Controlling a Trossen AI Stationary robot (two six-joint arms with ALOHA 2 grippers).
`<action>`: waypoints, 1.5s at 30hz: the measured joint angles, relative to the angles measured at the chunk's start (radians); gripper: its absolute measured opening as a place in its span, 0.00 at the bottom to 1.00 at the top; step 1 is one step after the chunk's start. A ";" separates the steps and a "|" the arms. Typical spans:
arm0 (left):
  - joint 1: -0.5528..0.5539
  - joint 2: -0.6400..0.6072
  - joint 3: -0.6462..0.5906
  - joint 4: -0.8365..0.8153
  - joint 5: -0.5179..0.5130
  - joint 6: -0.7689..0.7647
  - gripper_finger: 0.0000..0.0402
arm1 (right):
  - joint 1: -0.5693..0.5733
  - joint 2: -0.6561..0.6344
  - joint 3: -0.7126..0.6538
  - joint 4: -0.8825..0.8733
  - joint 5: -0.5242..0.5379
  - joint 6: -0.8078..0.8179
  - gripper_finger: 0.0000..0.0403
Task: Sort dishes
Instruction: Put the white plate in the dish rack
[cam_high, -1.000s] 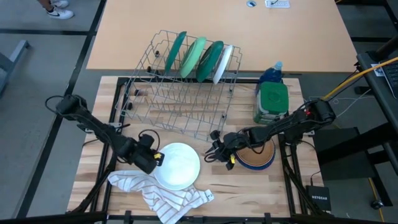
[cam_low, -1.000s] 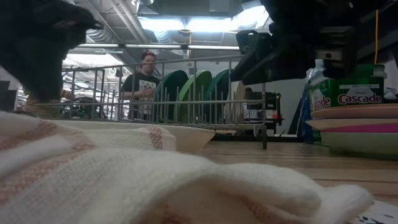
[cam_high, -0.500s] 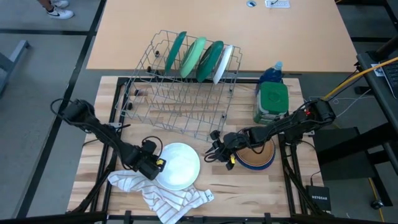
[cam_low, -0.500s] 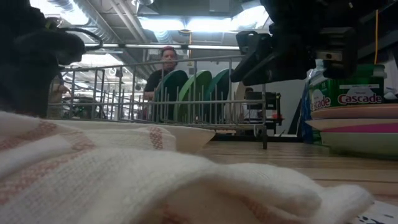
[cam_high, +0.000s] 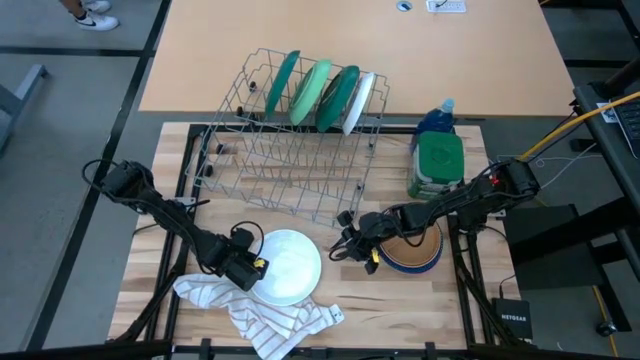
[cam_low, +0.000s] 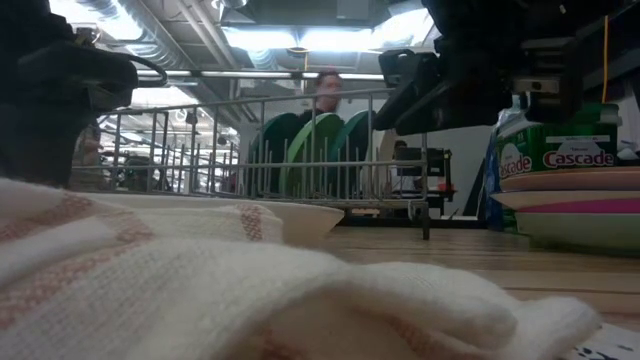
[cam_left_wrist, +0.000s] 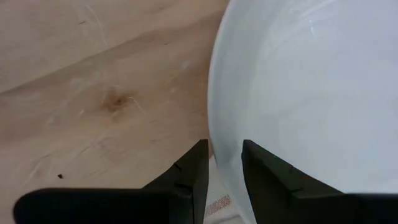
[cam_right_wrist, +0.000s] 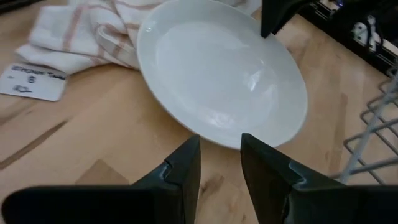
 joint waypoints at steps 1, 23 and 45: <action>0.000 0.000 0.000 0.001 0.000 0.000 0.22 | 0.000 0.000 0.000 -0.002 -0.004 0.000 0.29; 0.000 0.007 0.000 0.021 -0.026 -0.001 0.38 | 0.000 -0.001 0.000 -0.024 -0.008 -0.002 0.29; 0.005 0.093 -0.001 0.152 -0.091 0.135 0.33 | 0.000 -0.001 0.000 -0.025 -0.008 0.000 0.29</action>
